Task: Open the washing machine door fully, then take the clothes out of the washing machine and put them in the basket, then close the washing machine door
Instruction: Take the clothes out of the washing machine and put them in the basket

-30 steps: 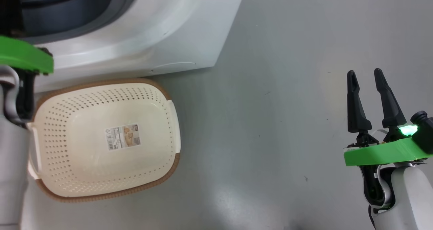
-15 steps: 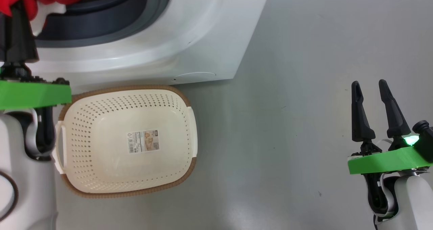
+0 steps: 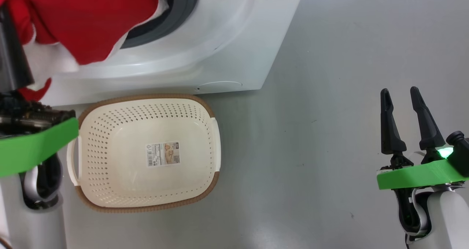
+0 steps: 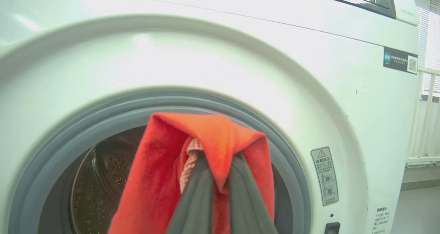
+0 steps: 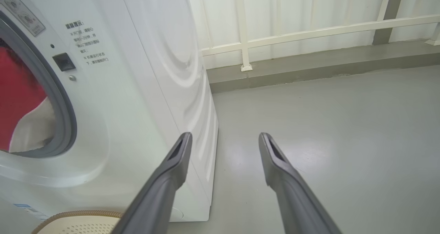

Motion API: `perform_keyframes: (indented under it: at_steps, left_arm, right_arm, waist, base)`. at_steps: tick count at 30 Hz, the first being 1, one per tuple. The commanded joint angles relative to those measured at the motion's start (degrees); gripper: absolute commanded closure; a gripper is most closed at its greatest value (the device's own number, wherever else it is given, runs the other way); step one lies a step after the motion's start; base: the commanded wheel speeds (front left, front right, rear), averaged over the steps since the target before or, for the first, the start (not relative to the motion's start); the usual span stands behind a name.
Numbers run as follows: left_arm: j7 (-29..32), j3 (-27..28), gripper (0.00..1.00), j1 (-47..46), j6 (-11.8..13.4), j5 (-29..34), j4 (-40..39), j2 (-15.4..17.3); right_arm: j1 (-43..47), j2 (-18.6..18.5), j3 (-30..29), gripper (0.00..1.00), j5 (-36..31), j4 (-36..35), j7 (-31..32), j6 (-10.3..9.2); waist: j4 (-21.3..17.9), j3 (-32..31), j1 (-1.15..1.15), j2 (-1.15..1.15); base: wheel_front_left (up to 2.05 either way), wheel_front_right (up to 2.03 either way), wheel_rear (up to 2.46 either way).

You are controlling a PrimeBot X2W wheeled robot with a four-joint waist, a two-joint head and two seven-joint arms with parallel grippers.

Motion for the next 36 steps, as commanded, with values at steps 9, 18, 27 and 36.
perform_keyframes:
  at_steps: [9, 18, 27, 36]
  left_arm:
    - [-0.2, 0.0, 1.0, 3.5, -0.4, 0.6, -2.3, 1.7]
    - [-0.2, -2.4, 1.0, 8.4, -0.4, 0.7, 4.9, 0.5]
    - [-0.2, -4.2, 1.0, 10.0, -0.4, 0.8, 14.4, -0.9]
    - [-0.2, -5.2, 1.0, 7.0, -0.4, 1.0, 25.4, -0.3]
  right_arm:
    - [1.6, -0.2, 1.3, 0.0, -0.7, -1.3, -0.4, 0.37]
    - [1.5, -0.2, 1.6, 0.0, -0.4, -1.4, -0.4, 0.37]
    - [0.6, -0.2, 1.7, 0.0, -0.4, -1.9, -0.4, 0.37]
    - [-1.2, -0.2, 2.1, 0.0, -0.2, -2.7, -0.4, 0.37]
  waist:
    - [0.0, -0.1, 0.0, 0.0]
    - [-0.5, 1.0, 0.0, 0.0]
    - [-0.2, 3.6, 0.0, 0.0]
    - [-0.9, 8.1, 0.0, 0.0]
  base:
    - [0.0, 0.0, 0.0]
    - [0.0, 0.0, 0.0]
    - [0.0, 0.0, 0.0]
    - [0.0, 0.0, 0.0]
